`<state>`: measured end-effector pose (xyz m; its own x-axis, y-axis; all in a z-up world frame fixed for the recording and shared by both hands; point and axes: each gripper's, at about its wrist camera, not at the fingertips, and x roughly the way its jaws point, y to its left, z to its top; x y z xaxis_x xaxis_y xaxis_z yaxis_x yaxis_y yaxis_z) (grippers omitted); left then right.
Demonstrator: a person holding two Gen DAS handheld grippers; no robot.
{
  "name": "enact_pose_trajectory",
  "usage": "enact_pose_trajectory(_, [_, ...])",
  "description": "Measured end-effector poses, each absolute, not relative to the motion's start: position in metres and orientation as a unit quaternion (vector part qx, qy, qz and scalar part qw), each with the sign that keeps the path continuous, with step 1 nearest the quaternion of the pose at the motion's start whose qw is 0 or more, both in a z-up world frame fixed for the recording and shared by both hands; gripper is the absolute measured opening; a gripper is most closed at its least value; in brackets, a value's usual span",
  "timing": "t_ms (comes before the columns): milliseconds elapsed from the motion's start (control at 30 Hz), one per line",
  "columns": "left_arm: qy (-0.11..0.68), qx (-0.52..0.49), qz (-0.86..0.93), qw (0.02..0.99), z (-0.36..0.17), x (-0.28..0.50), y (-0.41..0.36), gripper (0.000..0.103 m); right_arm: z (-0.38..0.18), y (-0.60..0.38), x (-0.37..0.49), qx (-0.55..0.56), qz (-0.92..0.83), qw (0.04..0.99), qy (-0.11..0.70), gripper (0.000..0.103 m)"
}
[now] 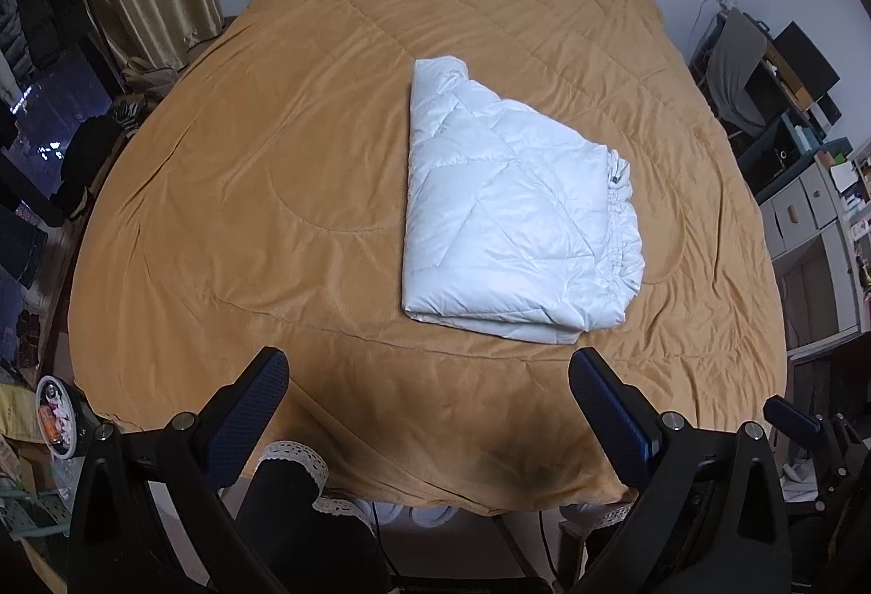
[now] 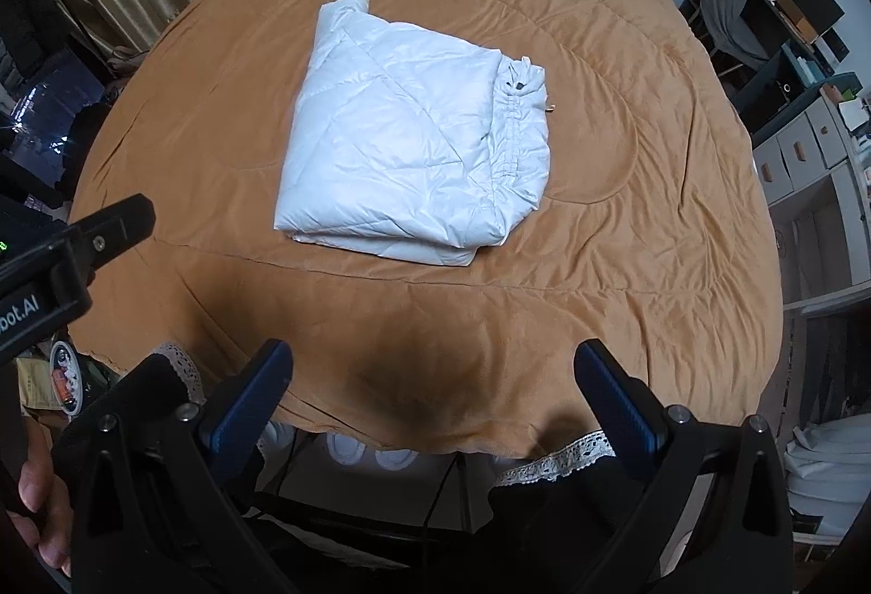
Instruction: Fold large clothes
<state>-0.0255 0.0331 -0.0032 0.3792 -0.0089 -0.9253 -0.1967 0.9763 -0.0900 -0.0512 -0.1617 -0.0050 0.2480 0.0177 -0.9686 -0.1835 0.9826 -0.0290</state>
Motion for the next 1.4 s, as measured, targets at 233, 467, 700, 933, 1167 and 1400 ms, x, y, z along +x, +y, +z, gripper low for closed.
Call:
enact_pose_trajectory(233, [0.567,-0.111,0.052,0.814,-0.011,-0.025,0.036,0.103,-0.005,-0.168,-0.05,-0.053,0.057,0.787,0.612,0.103])
enact_pose_trajectory(467, [0.569,-0.11,0.046,0.814,-0.015,-0.02,0.033,0.103,-0.009,-0.162,-0.051,-0.058,0.063,0.784,0.615,0.103])
enact_pose_trajectory(700, [0.568,-0.108,0.04,0.815,-0.017,-0.018,0.033,0.103,-0.013,-0.159,-0.051,-0.062,0.063,0.781,0.619,0.103])
enact_pose_trajectory(933, [0.573,-0.097,0.045,0.812,-0.024,-0.02,0.035,0.103,-0.022,-0.164,-0.045,-0.056,0.058,0.773,0.63,0.103])
enact_pose_trajectory(1167, [0.564,-0.114,0.05,0.817,-0.018,-0.02,0.041,0.103,-0.022,-0.159,-0.044,-0.055,0.064,0.774,0.627,0.103])
enact_pose_trajectory(1400, [0.557,-0.111,0.06,0.821,-0.015,-0.019,0.041,0.103,-0.024,-0.155,-0.041,-0.053,0.065,0.771,0.631,0.103])
